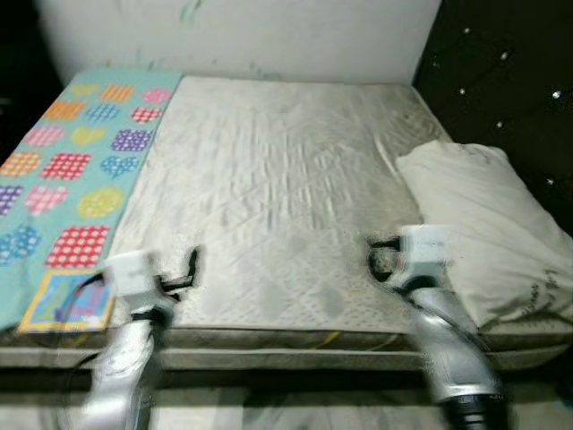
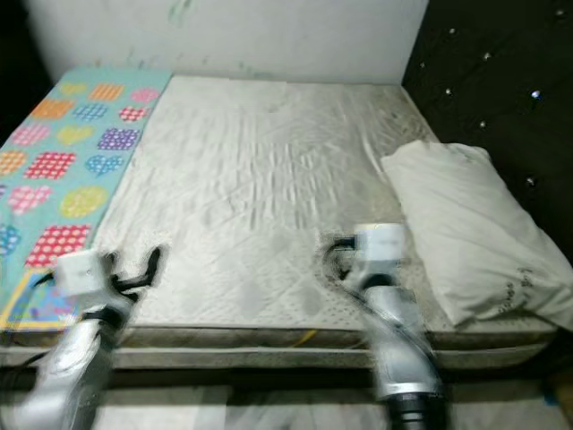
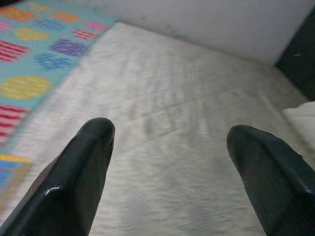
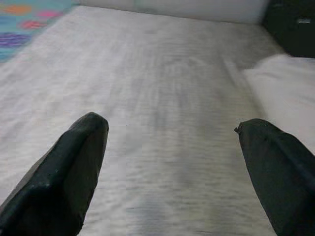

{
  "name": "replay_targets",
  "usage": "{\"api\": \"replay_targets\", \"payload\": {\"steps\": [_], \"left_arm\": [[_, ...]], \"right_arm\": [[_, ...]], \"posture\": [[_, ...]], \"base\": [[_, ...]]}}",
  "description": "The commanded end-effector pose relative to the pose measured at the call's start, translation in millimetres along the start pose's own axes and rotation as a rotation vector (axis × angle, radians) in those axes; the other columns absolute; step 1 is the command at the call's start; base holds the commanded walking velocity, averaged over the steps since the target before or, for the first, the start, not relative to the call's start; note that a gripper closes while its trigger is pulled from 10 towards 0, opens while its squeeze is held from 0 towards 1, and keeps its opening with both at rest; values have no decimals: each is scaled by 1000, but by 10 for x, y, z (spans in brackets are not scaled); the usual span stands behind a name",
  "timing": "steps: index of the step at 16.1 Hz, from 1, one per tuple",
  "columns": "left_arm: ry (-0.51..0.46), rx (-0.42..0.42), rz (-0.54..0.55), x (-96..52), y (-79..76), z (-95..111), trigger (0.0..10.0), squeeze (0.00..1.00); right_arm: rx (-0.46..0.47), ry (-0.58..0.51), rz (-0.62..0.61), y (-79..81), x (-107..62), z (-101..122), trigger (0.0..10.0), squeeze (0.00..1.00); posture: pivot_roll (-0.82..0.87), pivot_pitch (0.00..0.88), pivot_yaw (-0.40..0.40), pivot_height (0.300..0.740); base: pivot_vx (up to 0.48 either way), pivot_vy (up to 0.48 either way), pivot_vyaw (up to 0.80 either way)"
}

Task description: Clean up the room

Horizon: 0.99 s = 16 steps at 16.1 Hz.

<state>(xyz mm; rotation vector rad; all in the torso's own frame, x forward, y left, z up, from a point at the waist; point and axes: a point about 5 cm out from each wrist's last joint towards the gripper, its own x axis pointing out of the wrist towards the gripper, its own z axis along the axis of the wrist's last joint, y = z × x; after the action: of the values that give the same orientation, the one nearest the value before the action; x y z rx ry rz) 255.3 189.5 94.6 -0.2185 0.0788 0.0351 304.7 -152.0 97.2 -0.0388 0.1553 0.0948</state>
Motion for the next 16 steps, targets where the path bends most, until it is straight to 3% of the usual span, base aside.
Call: {"api": "replay_targets", "payload": {"steps": [1,7,16], "left_arm": [[-6,1,-13,8,-70,6,10000,0],[-29,-12,-27,41,-134,8,10000,0],[-20,8,-74,172,-153,65,10000,0]], "right_arm": [[-6,-2,-26,-107,-9,26,10000,0],[-26,-10,-19,-122,31,54,10000,0],[-14,-2,-37,-48,-24,-2,10000,0]], "posture": [[-152,76,-15,740],[-212,76,-21,740],[-232,94,51,740]], "base": [[0,480,0],[0,0,0],[0,0,0]]}}
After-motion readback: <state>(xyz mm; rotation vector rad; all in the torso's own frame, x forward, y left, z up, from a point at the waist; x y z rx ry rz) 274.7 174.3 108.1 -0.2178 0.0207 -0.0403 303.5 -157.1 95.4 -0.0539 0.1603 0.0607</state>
